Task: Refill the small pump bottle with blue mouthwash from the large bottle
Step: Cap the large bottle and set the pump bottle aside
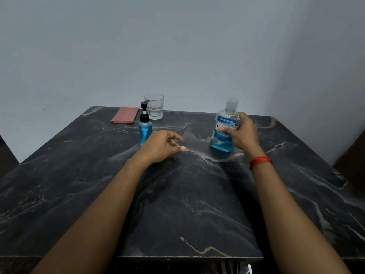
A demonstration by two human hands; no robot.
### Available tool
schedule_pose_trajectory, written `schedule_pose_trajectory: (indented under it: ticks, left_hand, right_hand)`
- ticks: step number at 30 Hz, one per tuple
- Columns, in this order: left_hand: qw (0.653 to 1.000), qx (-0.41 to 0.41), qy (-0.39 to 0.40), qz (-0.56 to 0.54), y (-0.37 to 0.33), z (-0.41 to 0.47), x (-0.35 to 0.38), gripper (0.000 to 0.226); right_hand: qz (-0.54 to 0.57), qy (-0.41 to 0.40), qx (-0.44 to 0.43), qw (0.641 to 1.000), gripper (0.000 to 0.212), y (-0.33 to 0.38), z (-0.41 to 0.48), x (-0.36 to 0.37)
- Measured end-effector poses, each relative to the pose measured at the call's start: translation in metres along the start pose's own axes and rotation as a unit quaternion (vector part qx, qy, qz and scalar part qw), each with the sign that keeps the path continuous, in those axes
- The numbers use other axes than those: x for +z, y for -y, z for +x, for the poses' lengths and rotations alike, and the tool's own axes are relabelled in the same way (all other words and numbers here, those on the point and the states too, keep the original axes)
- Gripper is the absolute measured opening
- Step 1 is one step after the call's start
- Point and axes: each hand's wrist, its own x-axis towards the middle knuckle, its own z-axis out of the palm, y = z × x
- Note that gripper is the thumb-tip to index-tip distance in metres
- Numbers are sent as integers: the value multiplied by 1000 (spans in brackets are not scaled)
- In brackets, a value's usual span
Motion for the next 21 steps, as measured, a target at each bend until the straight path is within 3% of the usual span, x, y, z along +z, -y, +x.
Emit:
schedule_pose_trajectory:
  ticks: [2, 4, 6, 8, 11, 13, 16, 18, 21]
  left_hand:
    - [1000, -4, -11, 0, 0, 0, -3, 36]
    - [1000, -12, -24, 1, 0, -2, -10, 28]
    - [999, -25, -22, 0, 4, -4, -22, 17]
    - [999, -46, -15, 18, 10, -7, -38, 17]
    - [990, -116, -23, 75, 25, -12, -61, 30]
    - [978, -182, -12, 103, 37, -16, -73, 38]
    - [960, -257, -3, 116, 50, -22, -84, 36]
    - [953, -284, -14, 108, 55, -24, -87, 30]
    - [947, -300, -50, 100, 57, -25, -86, 19]
  right_hand:
    - [-18, -2, -13, 1000, 84, 2, -3, 0]
    - [-73, -82, -59, 992, 101, 11, -6, 0]
    - [-86, -198, -149, 965, 86, 27, -12, 2]
    - [-6, -230, -227, 946, 58, 48, -21, 15]
    - [99, -80, -207, 970, 38, 82, -29, 58]
    - [50, 76, -148, 985, 52, 99, -27, 91]
    - [-10, 266, -87, 960, 80, 121, -27, 136]
    - [-24, 289, -92, 953, 76, 127, -33, 164]
    - [-5, 206, -112, 972, 49, 121, -41, 186]
